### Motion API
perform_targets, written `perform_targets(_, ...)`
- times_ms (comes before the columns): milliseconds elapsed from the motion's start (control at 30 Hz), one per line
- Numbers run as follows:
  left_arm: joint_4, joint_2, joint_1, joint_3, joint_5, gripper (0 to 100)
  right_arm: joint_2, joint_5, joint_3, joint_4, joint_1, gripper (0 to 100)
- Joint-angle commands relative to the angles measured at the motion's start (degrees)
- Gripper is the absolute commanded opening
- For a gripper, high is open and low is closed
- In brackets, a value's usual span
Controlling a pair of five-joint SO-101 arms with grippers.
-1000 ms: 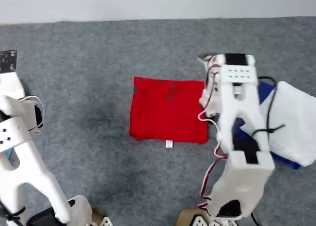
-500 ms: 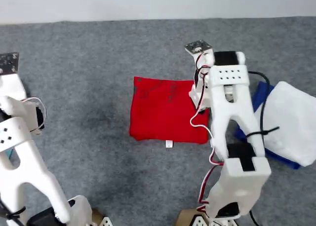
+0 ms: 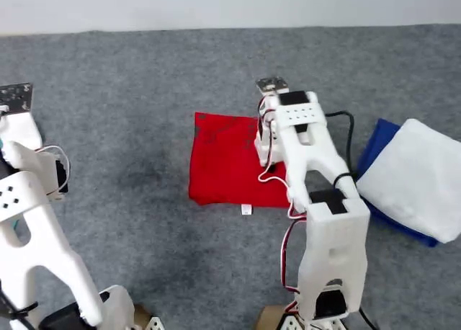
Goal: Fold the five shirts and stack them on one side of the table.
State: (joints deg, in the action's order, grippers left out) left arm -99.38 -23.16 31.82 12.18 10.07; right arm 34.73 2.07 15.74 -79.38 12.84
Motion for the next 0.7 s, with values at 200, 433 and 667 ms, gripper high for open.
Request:
perform_targets(200, 0.2, -1.4, -0.2, -0.1, 0.6, 1, 9.6, -5.0, 8.9, -4.5, 0.5, 26.9)
perform_targets(433, 0.2, -1.4, -0.2, -0.1, 0.6, 1, 14.8, -3.0, 21.7, -12.8, -0.1, 0.8)
perform_targets(667, 0.2, -1.5, -0.2, -0.1, 0.5, 1, 14.8, 3.2, 29.3, -16.7, -2.2, 1.0)
